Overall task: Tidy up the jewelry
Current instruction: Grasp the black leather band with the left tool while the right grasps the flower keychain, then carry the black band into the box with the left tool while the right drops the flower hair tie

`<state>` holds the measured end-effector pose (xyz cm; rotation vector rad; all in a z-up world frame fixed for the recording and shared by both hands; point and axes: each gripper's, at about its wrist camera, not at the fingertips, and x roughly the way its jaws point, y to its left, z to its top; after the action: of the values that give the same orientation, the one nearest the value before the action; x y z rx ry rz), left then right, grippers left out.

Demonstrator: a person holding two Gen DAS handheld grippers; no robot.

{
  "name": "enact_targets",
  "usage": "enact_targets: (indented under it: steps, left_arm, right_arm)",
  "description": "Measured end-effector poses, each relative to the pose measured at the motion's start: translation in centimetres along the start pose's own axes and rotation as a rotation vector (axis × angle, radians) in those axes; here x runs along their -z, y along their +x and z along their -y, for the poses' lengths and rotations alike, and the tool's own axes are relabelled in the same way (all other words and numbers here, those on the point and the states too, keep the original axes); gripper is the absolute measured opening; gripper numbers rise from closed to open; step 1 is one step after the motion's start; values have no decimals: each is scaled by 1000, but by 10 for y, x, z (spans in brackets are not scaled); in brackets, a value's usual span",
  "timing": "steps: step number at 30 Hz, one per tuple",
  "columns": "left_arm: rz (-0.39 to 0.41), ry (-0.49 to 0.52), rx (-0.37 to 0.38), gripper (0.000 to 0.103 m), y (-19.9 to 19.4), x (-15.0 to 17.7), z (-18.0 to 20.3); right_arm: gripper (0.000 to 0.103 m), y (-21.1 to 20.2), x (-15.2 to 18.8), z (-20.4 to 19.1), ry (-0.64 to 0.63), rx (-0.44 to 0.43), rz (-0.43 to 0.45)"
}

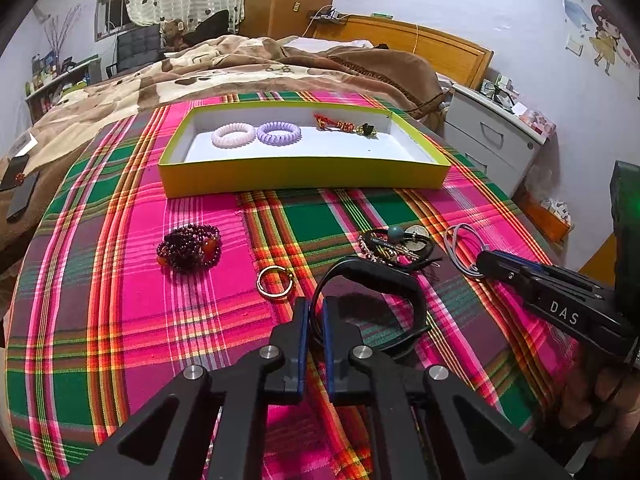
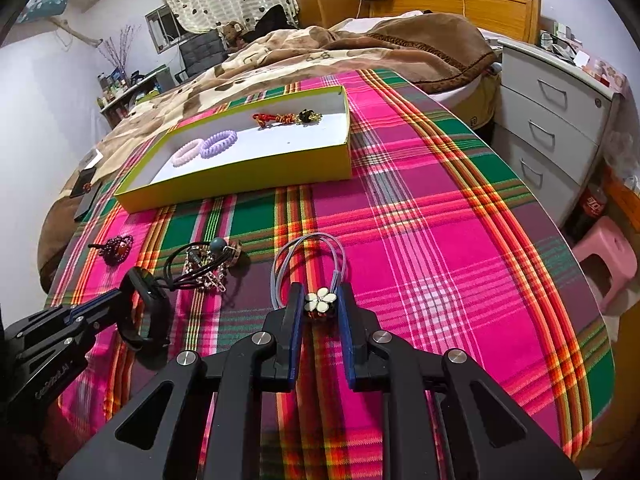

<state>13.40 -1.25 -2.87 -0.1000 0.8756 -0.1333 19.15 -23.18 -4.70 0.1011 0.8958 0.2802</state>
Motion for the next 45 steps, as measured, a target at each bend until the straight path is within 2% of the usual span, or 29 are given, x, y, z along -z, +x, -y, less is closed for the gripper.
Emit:
enact_targets:
  steps: [18, 33, 45]
  left_arm:
    - [49, 0, 24, 4, -27, 6, 0]
    - [110, -6, 26, 4, -45, -5, -8]
    - [165, -17, 4, 4, -48, -42, -26]
  right_arm:
    - [17, -27, 0, -4, -3, -31, 58]
    - [17, -37, -5, -10, -18, -42, 88]
    - [17, -39, -32, -20, -55, -53, 135]
